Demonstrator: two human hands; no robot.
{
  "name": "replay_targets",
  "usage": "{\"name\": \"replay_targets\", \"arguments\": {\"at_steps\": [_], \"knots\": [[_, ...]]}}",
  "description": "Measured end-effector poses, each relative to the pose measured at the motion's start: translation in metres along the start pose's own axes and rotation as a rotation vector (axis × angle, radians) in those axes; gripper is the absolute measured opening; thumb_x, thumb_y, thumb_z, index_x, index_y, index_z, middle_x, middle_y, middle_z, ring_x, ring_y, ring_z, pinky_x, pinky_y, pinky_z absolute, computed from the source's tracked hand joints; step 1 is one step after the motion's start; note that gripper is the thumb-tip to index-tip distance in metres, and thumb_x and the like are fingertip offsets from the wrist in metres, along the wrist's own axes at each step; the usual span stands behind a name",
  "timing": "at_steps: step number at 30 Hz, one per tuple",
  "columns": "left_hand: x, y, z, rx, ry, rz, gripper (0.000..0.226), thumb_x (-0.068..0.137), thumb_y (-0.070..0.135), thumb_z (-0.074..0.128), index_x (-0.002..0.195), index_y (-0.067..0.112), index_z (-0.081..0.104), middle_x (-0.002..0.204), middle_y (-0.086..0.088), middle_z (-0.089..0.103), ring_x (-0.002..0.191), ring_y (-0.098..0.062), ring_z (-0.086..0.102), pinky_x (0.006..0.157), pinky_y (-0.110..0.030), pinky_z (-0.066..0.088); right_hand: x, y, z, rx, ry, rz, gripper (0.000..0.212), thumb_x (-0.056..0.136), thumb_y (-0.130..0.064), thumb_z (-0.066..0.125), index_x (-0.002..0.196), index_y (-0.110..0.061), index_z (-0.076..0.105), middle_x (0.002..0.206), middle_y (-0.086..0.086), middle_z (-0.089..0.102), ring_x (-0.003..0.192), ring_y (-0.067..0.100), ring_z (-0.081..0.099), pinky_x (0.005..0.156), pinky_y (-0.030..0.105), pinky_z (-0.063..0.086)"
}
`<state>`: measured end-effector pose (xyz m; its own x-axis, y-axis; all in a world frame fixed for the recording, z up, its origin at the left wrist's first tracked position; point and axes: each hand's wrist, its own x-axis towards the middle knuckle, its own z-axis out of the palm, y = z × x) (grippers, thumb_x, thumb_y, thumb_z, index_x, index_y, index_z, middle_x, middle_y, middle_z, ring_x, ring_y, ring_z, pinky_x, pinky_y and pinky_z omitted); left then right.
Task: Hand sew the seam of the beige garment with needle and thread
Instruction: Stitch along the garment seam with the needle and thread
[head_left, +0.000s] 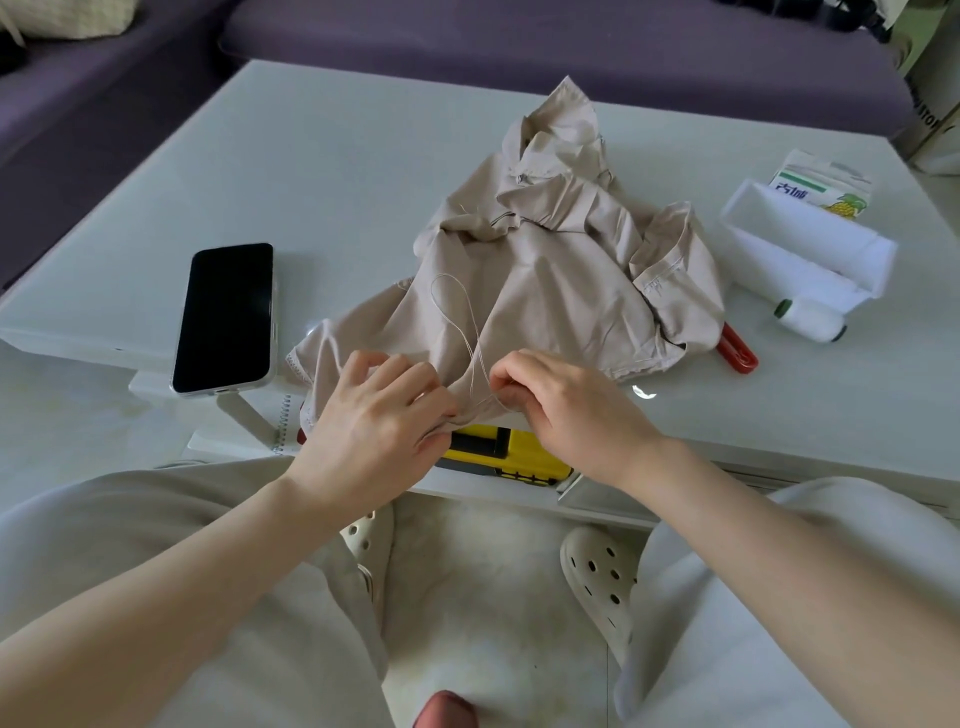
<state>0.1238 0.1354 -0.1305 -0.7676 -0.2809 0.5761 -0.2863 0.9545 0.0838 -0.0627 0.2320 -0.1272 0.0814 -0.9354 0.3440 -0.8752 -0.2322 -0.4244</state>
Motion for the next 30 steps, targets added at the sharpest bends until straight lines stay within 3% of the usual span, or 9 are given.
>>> {"name": "replay_targets", "arguments": {"at_steps": [8,10,13,15,17,20,26,30], "knots": [[0.001,-0.003,-0.001,-0.010,-0.066,0.036,0.003,0.080,0.013,0.065,0.078,0.013,0.068,0.076,0.002,0.061,0.077,-0.018,0.048,0.081,-0.031,0.034,0.004,0.001,-0.003,-0.167,-0.027,-0.092,0.032,0.071,0.022,0.062,0.090,-0.004,0.061,0.076,0.005,0.054,0.072,0.021,0.052,0.048,0.037,0.047],[0.002,-0.002,0.000,-0.019,-0.067,0.056,0.006,0.082,0.015,0.063,0.080,0.014,0.069,0.077,0.003,0.062,0.079,-0.017,0.047,0.081,-0.032,0.033,0.005,-0.002,-0.003,-0.219,-0.034,-0.130,0.036,0.067,0.025,0.054,0.086,-0.004,0.061,0.075,0.005,0.052,0.070,0.021,0.049,0.044,0.035,0.044],[0.006,0.000,0.000,-0.026,-0.061,0.067,0.012,0.084,0.018,0.059,0.079,0.014,0.068,0.076,0.003,0.062,0.079,-0.016,0.046,0.081,-0.031,0.032,0.006,-0.007,-0.002,-0.252,-0.061,-0.191,0.037,0.073,0.011,0.031,0.084,-0.005,0.062,0.074,0.007,0.052,0.069,0.023,0.050,0.043,0.032,0.042],[0.007,0.001,0.000,-0.031,-0.060,0.048,0.014,0.084,0.020,0.057,0.077,0.014,0.068,0.074,0.003,0.061,0.079,-0.016,0.046,0.081,-0.031,0.032,0.004,-0.008,0.001,-0.237,-0.082,-0.188,0.035,0.076,0.013,0.034,0.086,-0.004,0.064,0.076,0.008,0.054,0.071,0.025,0.052,0.047,0.037,0.047],[0.009,0.002,0.000,-0.065,-0.060,0.001,0.009,0.081,0.018,0.061,0.077,0.014,0.069,0.073,0.005,0.060,0.078,-0.015,0.046,0.081,-0.030,0.032,0.003,-0.005,0.003,-0.091,-0.104,-0.085,0.029,0.079,0.018,0.049,0.090,-0.004,0.064,0.082,0.005,0.059,0.078,0.020,0.055,0.060,0.038,0.051],[0.010,0.004,0.001,-0.110,-0.066,-0.061,0.004,0.079,0.016,0.065,0.077,0.016,0.069,0.073,0.008,0.059,0.078,-0.013,0.047,0.083,-0.027,0.031,0.003,-0.005,-0.003,0.291,-0.053,0.190,0.015,0.087,0.005,0.060,0.094,-0.006,0.066,0.087,-0.005,0.063,0.085,0.006,0.061,0.078,0.027,0.051],[0.014,0.010,0.004,-0.154,-0.108,-0.072,0.017,0.085,0.023,0.055,0.082,0.018,0.071,0.072,0.009,0.059,0.075,-0.012,0.046,0.078,-0.027,0.034,0.011,-0.012,-0.016,0.721,0.084,0.511,0.012,0.082,0.000,0.069,0.084,-0.012,0.065,0.079,0.001,0.070,0.071,0.006,0.067,0.066,0.015,0.052],[0.018,0.011,0.003,-0.178,-0.110,-0.099,0.019,0.086,0.024,0.054,0.085,0.022,0.073,0.072,0.010,0.061,0.075,-0.013,0.049,0.078,-0.029,0.035,0.011,-0.016,-0.015,0.772,0.078,0.524,0.013,0.089,-0.001,0.061,0.092,-0.013,0.059,0.080,0.001,0.072,0.070,0.009,0.069,0.066,0.017,0.053]]}}
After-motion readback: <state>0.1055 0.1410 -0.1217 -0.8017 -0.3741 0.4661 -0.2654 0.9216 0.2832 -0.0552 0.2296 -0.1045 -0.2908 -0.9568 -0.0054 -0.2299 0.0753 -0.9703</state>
